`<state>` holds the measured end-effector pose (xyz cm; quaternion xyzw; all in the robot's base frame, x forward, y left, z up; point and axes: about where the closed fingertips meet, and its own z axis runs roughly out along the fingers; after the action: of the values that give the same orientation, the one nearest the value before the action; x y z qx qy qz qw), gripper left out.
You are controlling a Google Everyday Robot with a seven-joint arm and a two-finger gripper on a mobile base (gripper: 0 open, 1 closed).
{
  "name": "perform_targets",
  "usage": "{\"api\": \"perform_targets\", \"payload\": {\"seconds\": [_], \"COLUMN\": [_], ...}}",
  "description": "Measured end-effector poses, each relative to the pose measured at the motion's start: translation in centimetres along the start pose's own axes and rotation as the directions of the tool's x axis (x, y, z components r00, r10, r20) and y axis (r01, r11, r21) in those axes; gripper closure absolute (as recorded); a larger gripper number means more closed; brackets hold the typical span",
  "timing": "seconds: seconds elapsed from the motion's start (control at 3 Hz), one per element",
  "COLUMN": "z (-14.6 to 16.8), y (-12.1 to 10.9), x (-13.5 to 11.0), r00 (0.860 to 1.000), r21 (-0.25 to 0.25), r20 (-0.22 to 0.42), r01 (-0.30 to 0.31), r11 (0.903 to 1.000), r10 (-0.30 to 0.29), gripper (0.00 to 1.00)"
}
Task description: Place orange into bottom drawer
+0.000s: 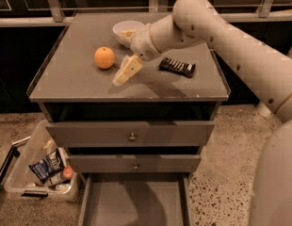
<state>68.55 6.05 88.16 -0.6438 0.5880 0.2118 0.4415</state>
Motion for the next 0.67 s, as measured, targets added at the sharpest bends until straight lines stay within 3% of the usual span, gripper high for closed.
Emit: {"api": "perform_targets", "payload": {"seconds": [0.33,0.67], "z": [2.3,4.1], "y": [-1.2,-2.6], "x": [0.2,1.0], "r00": [0.999,0.990], "r21": [-0.032,-0.042], "r20": [0.015,-0.001], "r01": [-0.045,-0.140], "r11": [0.9984,0.9893], "r10": [0.046,0.140], "gripper": [0.00,0.00]}}
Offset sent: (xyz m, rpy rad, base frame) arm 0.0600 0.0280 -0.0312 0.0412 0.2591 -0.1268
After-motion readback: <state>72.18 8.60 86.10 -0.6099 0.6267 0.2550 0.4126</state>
